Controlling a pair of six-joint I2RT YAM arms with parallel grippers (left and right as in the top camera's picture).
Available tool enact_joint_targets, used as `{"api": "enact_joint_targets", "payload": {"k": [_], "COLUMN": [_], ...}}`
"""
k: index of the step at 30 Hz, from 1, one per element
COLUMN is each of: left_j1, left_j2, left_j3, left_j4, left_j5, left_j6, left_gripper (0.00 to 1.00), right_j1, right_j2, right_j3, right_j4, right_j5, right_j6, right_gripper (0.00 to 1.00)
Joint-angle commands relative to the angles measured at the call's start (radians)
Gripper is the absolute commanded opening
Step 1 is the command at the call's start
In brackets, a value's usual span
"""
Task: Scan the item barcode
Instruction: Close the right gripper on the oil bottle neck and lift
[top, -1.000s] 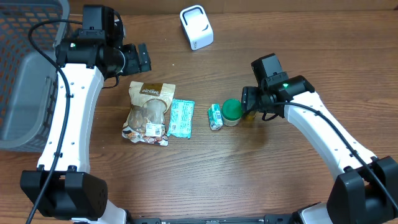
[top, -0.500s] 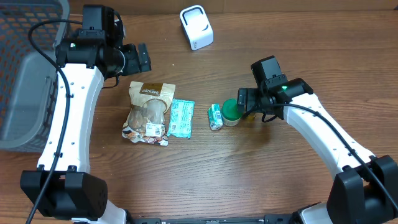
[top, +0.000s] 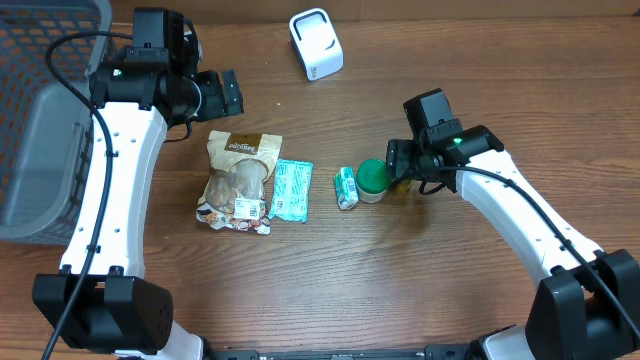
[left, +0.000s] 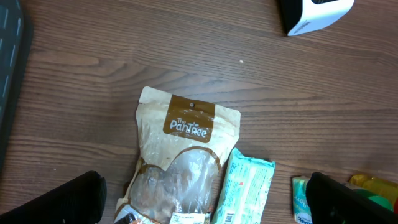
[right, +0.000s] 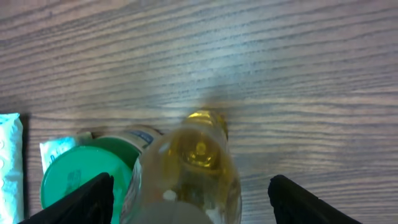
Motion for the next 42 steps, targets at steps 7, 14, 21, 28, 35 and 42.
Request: {"api": "enact_joint_targets", "payload": {"k": [7,14,21,28,35,42], "left_j1": [0.003,0.003,0.003,0.003,0.003,0.003], "left_j2": [0.002,0.002,0.002,0.002,0.002,0.002], "left_j3": [0.014,0.014,0.014,0.014,0.014,0.014], "left_j4": [-0.002,-0.002,-0.002,-0.003,-0.002,-0.003], "left_j5": [0.014,0.014,0.014,0.014,0.014,0.014], "left_j6": [0.029,0.029,0.029,0.029,0.029,0.029], "left_gripper": [1.00,0.99,1.00,1.00,1.00,1.00], "right_j1": [-0.001,0.000,0.000,-0.001,-0.011,-0.076], "right_j2": [0.007,0.007,0.016,0.016,0.015,-0.039], "right_j3": [-0.006,-0.007,-0.007,-0.007,0.007,0.129], "right_j4": [0.036,0.018,0.014,0.013,0.003,-0.126], "right_j5": [0.029,0.029,0.029,0.029,0.030,0.016], "right_j6": [0.003,0.003,0.003,0.003,0.003,0.003], "right_gripper": [0.67,0.63,0.55,0.45,0.33,0.32]}}
